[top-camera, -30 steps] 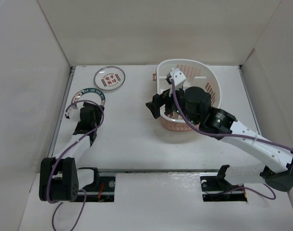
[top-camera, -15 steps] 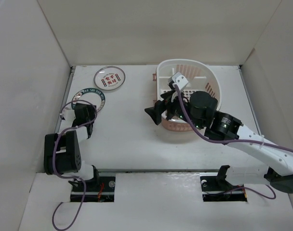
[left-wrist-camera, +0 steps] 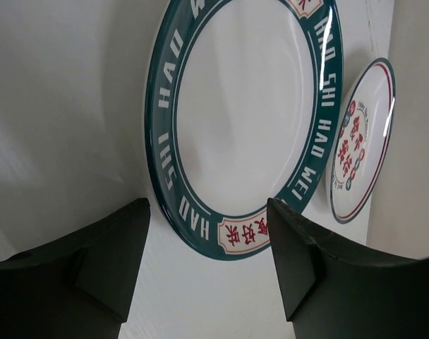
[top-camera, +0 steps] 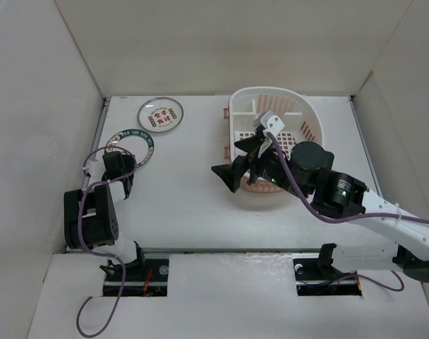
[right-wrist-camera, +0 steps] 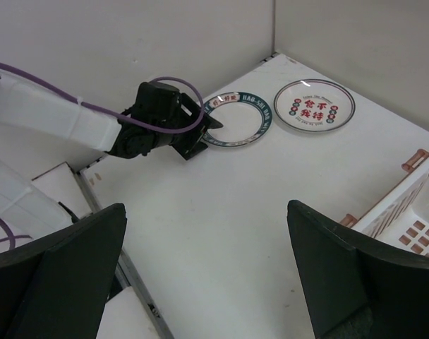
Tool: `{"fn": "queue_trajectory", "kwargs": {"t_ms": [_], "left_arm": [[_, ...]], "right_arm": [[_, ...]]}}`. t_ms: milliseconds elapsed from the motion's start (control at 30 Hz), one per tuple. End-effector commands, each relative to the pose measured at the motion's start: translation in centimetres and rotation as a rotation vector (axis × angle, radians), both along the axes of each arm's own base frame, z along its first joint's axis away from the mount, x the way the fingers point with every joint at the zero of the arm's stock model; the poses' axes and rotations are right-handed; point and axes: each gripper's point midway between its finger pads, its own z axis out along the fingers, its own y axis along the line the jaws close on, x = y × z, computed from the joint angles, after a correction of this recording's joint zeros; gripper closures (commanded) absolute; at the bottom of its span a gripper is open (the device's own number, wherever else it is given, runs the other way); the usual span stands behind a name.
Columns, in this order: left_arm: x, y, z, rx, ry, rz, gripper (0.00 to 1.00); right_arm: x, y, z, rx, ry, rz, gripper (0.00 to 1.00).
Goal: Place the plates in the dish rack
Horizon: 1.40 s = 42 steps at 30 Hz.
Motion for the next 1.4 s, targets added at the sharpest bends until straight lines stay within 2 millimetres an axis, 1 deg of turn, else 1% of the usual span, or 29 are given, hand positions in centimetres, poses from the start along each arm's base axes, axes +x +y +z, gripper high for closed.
{"fn": "queue_trajectory", "kwargs": {"t_ms": [0, 33, 100, 133, 167, 200, 233, 300, 333, 433, 567, 667, 700, 733, 800, 833, 867, 933, 967, 1000, 1033, 1067, 1100, 1167, 1200, 1233, 1300, 1333, 1367], "left_arm": [[1.0, 0.5, 0.5, -0.005, 0.002, 0.011, 0.36], [0.9, 0.5, -0.2, -0.010, 0.029, 0.011, 0.41], [1.1, 0.4, -0.2, -0.019, 0.041, 0.004, 0.48], [1.2, 0.2, -0.6, -0.036, 0.056, 0.003, 0.54], [1.5, 0.3, -0.5, -0.036, 0.053, 0.003, 0.64], [1.4, 0.1, -1.1, -0.044, 0.067, -0.004, 0.70], [1.6, 0.1, -0.8, -0.053, 0.062, 0.004, 0.73], [1.5, -0.1, -1.7, -0.071, 0.081, 0.004, 0.73], [1.5, -0.1, -1.7, -0.071, 0.081, 0.004, 0.78], [1.8, 0.0, -1.4, -0.070, 0.072, 0.004, 1.00], [1.8, -0.4, -1.4, -0.078, 0.073, -0.021, 1.00], [1.6, -0.8, -0.6, -0.082, 0.047, -0.034, 1.00], [1.0, -0.6, -0.7, -0.083, 0.068, -0.011, 1.00], [1.1, -0.7, 0.4, -0.068, 0.048, -0.010, 1.00], [0.6, -0.3, 1.4, -0.041, 0.036, 0.001, 1.00], [-0.2, -0.7, 1.2, -0.027, 0.050, -0.008, 1.00], [0.0, -1.1, 3.1, -0.018, 0.004, -0.020, 1.00], [-0.8, -1.5, 4.1, 0.014, -0.009, -0.030, 1.00], [-0.7, -1.9, 6.5, 0.045, -0.068, -0.046, 1.00], [-0.6, -3.2, 7.7, 0.064, -0.099, -0.091, 1.00], [-0.6, -3.9, 8.8, 0.086, -0.125, -0.115, 1.00], [-0.7, -4.7, 9.9, 0.102, -0.140, -0.135, 1.00], [-1.2, -6.4, 12.0, 0.140, -0.190, -0.195, 1.00], [-1.7, -7.7, 14.9, 0.191, -0.241, -0.224, 1.00], [-2.4, -9.2, 17.9, 0.235, -0.319, -0.271, 1.00], [-3.0, -10.0, 18.8, 0.232, -0.345, -0.293, 1.00], [-3.8, -11.6, 21.8, 0.295, -0.437, -0.377, 1.00], [-4.5, -12.6, 23.5, 0.296, -0.490, -0.412, 1.00], [-4.8, -14.0, 24.5, 0.305, -0.539, -0.501, 1.00]], "right_arm": [[-0.4, -1.1, 3.0, 0.066, -0.036, -0.017, 0.00], [-0.7, -1.0, 3.0, 0.066, -0.036, -0.008, 0.00], [-0.7, -1.0, 3.0, 0.066, -0.036, -0.007, 0.00], [-0.6, -1.1, 3.0, 0.066, -0.036, -0.017, 0.00], [-0.7, -1.4, 3.4, 0.076, -0.040, -0.017, 0.00], [-0.7, -1.4, 3.4, 0.076, -0.040, -0.017, 0.00], [-1.0, -1.2, 3.1, 0.068, -0.036, -0.008, 0.00], [-1.3, -1.9, 3.5, 0.082, -0.042, -0.008, 0.00], [-1.3, -1.8, 3.1, 0.074, -0.039, -0.008, 0.00], [-1.4, -2.6, 3.8, 0.093, -0.047, -0.017, 0.00], [-1.2, -2.6, 3.4, 0.079, -0.050, -0.028, 0.00], [-1.1, -2.7, 3.4, 0.079, -0.050, -0.038, 0.00], [-1.1, -2.8, 3.4, 0.079, -0.050, -0.038, 0.00], [-0.9, -2.4, 3.0, 0.069, -0.046, -0.038, 0.00], [-0.7, -2.4, 2.9, 0.072, -0.047, -0.050, 0.00], [-0.4, -2.4, 2.7, 0.076, -0.049, -0.064, 0.00], [0.0, -2.0, 2.3, 0.076, -0.048, -0.081, 0.00], [1.1, -2.0, 1.8, 0.068, -0.055, -0.138, 0.00], [1.5, -1.6, 1.3, 0.054, -0.065, -0.149, 0.00], [2.2, -0.5, 1.0, 0.040, -0.087, -0.149, 0.00], [2.8, 0.2, 0.3, 0.021, -0.090, -0.146, 0.00], [4.3, 0.4, -0.4, 0.007, -0.086, -0.165, 0.00], [5.6, 1.5, -0.3, 0.023, -0.094, -0.171, 0.00], [8.0, 1.8, -0.3, 0.043, -0.109, -0.172, 0.00], [9.1, 2.6, 0.0, 0.072, -0.108, -0.156, 0.00], [10.1, 2.7, 0.1, 0.083, -0.104, -0.147, 0.00], [12.3, 2.5, 0.4, 0.099, -0.102, -0.079, 0.00], [13.5, 2.8, 0.6, 0.112, -0.103, -0.064, 0.00], [14.2, 2.8, 0.4, 0.105, -0.102, -0.040, 0.00]]}}
